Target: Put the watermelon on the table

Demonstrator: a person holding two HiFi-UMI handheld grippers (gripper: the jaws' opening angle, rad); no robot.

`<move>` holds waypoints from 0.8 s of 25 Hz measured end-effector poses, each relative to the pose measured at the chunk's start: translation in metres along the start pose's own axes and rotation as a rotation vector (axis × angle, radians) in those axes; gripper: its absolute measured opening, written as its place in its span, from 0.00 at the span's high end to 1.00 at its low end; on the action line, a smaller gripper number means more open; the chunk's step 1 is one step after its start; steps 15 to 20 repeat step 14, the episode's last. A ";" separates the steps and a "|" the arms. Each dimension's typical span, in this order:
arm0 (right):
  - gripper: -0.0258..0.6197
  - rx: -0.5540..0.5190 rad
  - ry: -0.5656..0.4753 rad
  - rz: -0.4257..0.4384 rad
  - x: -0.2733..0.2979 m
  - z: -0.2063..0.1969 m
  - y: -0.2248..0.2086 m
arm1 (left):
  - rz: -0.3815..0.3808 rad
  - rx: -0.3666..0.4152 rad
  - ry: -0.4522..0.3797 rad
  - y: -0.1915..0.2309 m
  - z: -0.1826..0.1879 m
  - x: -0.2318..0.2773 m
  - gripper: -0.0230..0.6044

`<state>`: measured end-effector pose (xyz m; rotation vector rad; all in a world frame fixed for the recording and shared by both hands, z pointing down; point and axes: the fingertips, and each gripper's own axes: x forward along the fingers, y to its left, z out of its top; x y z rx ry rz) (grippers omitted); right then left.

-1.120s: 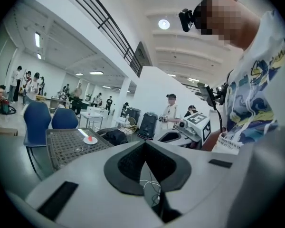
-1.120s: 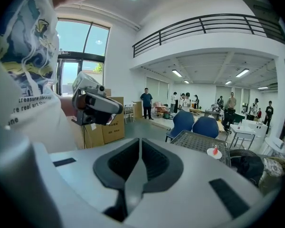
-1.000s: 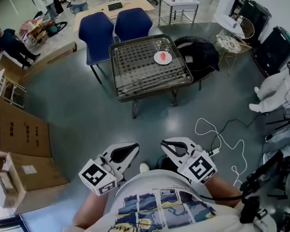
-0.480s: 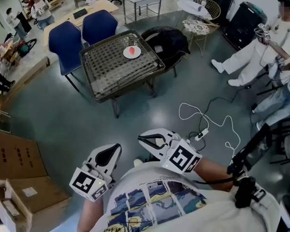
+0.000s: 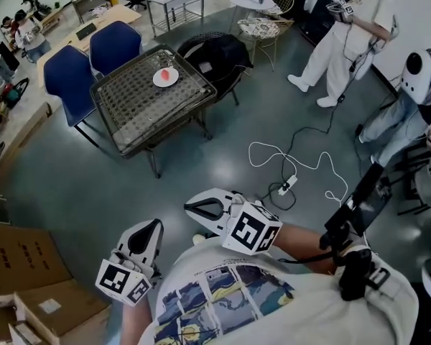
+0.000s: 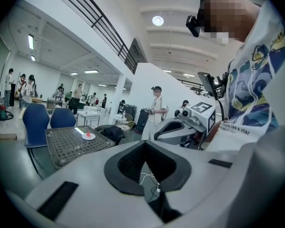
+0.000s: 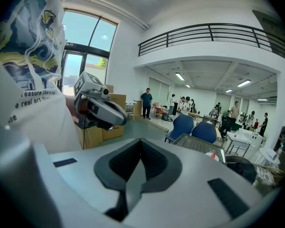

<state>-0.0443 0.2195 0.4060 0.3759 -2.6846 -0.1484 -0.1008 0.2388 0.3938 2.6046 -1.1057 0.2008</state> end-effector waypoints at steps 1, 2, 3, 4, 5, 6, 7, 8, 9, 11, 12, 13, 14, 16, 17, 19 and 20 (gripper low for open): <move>0.94 0.004 -0.001 -0.002 -0.001 -0.002 0.001 | 0.000 -0.001 0.005 0.000 -0.003 0.000 0.95; 0.94 0.008 -0.003 -0.004 -0.002 -0.005 -0.002 | 0.002 -0.002 0.011 0.001 -0.006 0.003 0.95; 0.94 0.012 -0.005 -0.005 -0.002 -0.009 -0.005 | 0.003 -0.004 0.016 0.002 -0.009 0.007 0.95; 0.94 0.015 -0.006 -0.006 -0.002 -0.012 -0.008 | 0.002 -0.007 0.022 0.004 -0.010 0.012 0.95; 0.94 0.018 -0.006 -0.009 -0.002 -0.015 -0.011 | 0.000 -0.010 0.027 0.005 -0.012 0.015 0.95; 0.94 0.021 -0.006 -0.012 -0.003 -0.016 -0.012 | -0.003 -0.013 0.034 0.005 -0.013 0.017 0.95; 0.94 0.027 -0.006 -0.015 -0.004 -0.018 -0.013 | -0.006 -0.016 0.041 0.005 -0.015 0.019 0.95; 0.94 0.033 -0.006 -0.020 -0.007 -0.019 -0.015 | -0.011 -0.018 0.049 0.004 -0.015 0.022 0.95; 0.94 0.042 -0.006 -0.027 -0.010 -0.021 -0.019 | -0.019 -0.021 0.057 0.003 -0.015 0.028 0.95; 0.94 0.062 0.000 -0.047 -0.023 -0.030 -0.031 | -0.046 -0.024 0.074 -0.001 -0.014 0.047 0.95; 0.94 0.074 0.006 -0.060 -0.031 -0.036 -0.038 | -0.065 -0.024 0.081 -0.004 -0.012 0.060 0.95; 0.94 0.086 0.012 -0.073 -0.039 -0.042 -0.046 | -0.085 -0.024 0.087 -0.007 -0.011 0.074 0.95; 0.94 0.099 0.019 -0.087 -0.048 -0.049 -0.054 | -0.106 -0.024 0.093 -0.011 -0.010 0.087 0.95; 0.94 0.099 0.019 -0.087 -0.048 -0.049 -0.054 | -0.106 -0.024 0.093 -0.011 -0.010 0.087 0.95; 0.94 0.099 0.019 -0.087 -0.048 -0.049 -0.054 | -0.106 -0.024 0.093 -0.011 -0.010 0.087 0.95; 0.94 0.099 0.019 -0.087 -0.048 -0.049 -0.054 | -0.106 -0.024 0.093 -0.011 -0.010 0.087 0.95; 0.94 0.099 0.019 -0.087 -0.048 -0.049 -0.054 | -0.106 -0.024 0.093 -0.011 -0.010 0.087 0.95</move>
